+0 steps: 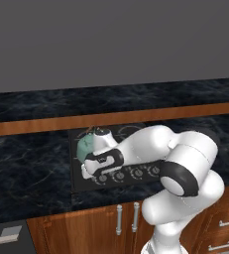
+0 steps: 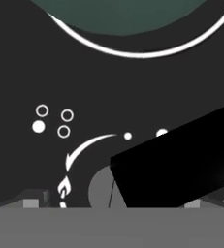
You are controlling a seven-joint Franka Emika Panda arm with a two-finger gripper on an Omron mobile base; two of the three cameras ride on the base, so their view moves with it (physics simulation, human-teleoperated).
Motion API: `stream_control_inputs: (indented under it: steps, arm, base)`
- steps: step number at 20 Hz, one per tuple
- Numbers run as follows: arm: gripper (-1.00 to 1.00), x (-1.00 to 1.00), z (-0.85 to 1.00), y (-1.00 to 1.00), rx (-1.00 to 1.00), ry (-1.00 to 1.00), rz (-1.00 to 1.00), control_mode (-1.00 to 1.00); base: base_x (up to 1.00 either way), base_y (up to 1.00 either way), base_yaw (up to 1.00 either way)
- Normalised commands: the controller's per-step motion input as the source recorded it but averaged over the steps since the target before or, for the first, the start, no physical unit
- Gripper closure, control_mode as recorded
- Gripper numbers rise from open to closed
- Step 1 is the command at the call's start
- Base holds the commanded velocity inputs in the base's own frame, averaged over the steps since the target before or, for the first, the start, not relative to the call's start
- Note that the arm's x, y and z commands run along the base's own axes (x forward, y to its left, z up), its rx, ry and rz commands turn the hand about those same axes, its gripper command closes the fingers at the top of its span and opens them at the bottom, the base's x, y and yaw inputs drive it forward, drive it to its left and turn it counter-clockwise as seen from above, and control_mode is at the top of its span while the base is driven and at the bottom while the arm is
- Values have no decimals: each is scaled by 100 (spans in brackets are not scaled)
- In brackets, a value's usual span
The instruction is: Pick the kettle from the counter and place it on a stove burner. Then turn the burner on.
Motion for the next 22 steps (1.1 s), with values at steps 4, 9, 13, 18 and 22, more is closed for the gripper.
stream_control_inputs:
  steps: [4, 9, 13, 18, 22]
  arm:
    - [-100, 0, 0, 0, 0, 0, 0, -100]
    - [-100, 7, -2, 0, 0, 0, 0, -100]
    - [-100, 0, -2, 0, 0, 0, 0, -100]
    - [-100, 1, -6, 0, 0, 0, 0, -100]
    - [-100, 0, -16, 0, 0, 0, 0, -100]
  base:
    - [0, 0, 0]
    - [0, 0, 0]
    - [0, 0, 0]
    - [0, 0, 0]
    - [0, 0, 0]
